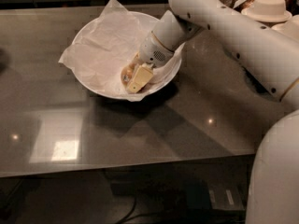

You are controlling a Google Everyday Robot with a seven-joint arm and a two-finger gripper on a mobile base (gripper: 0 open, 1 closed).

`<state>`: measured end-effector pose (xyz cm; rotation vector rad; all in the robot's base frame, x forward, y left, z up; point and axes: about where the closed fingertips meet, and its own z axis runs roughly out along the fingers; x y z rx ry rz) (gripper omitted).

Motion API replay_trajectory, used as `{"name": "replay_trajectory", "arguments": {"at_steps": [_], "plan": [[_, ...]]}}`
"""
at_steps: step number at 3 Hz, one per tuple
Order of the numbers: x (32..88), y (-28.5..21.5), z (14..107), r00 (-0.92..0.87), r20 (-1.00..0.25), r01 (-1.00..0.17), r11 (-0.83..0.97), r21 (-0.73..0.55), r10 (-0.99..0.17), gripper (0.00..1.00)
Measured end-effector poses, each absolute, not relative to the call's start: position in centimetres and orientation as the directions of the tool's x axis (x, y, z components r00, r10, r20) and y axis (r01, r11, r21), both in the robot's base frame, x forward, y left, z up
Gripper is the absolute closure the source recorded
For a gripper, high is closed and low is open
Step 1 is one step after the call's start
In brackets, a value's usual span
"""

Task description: Pick apple from white bowl

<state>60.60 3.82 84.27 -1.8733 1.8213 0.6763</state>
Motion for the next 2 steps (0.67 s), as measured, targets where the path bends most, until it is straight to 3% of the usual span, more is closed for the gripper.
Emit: {"name": "replay_trajectory", "arguments": {"at_steps": [1,2], "plan": [[60.0,4.6,85.7,0.040,-0.684,-0.997,-0.075,0.022,-0.728,1.00],[59.2,6.4,89.2,0.099,-0.729,-0.989,-0.149,0.005,-0.678,1.00]]}}
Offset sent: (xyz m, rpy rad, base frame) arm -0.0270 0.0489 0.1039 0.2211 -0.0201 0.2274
